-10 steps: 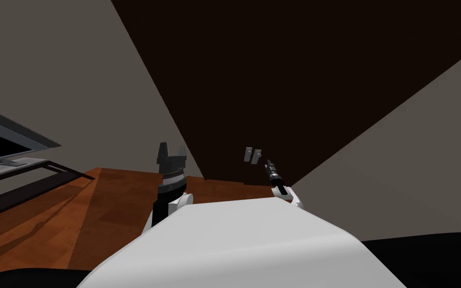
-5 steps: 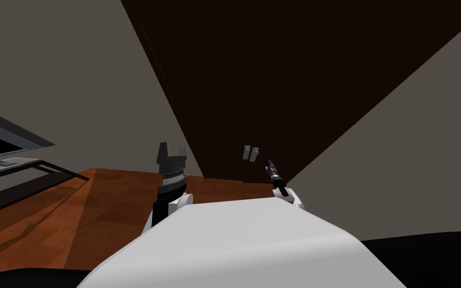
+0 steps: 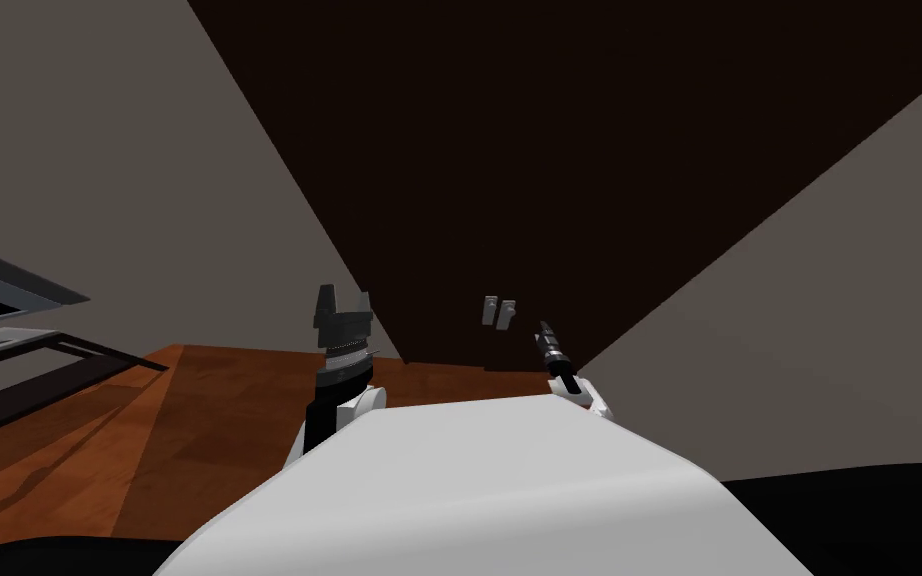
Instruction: Pull the door open
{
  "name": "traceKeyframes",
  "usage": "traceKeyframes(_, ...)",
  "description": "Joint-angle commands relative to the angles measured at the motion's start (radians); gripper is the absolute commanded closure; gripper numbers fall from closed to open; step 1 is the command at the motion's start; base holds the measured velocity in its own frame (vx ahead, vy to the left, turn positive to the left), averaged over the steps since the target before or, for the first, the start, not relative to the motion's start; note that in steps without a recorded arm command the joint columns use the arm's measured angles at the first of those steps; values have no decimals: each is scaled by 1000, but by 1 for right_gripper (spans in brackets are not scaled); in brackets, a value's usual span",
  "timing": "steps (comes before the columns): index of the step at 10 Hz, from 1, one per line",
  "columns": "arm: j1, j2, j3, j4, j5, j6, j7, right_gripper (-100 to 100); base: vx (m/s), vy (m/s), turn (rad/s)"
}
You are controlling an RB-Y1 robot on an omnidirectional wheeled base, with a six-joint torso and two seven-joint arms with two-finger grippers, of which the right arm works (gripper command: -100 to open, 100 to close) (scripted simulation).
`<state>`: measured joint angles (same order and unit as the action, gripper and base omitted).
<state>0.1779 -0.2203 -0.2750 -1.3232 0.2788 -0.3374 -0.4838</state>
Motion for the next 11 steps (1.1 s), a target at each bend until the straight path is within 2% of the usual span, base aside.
traceKeyframes(1, -13, 7, 9, 4, 1, -7, 3, -100, 158, -12, 86)
traceKeyframes(4, -43, 23, 37, -4, 5, -15, 6, -100, 176, 46, 111)
traceKeyframes(5, -46, 20, 27, 15, 4, -19, 8, -100, 79, 30, 34)
traceKeyframes(6, -46, 20, 27, 15, 4, -19, 8, 100, -10, -3, -32)
traceKeyframes(11, -46, 20, 27, 15, 4, -19, 8, 100, -17, -7, -1)
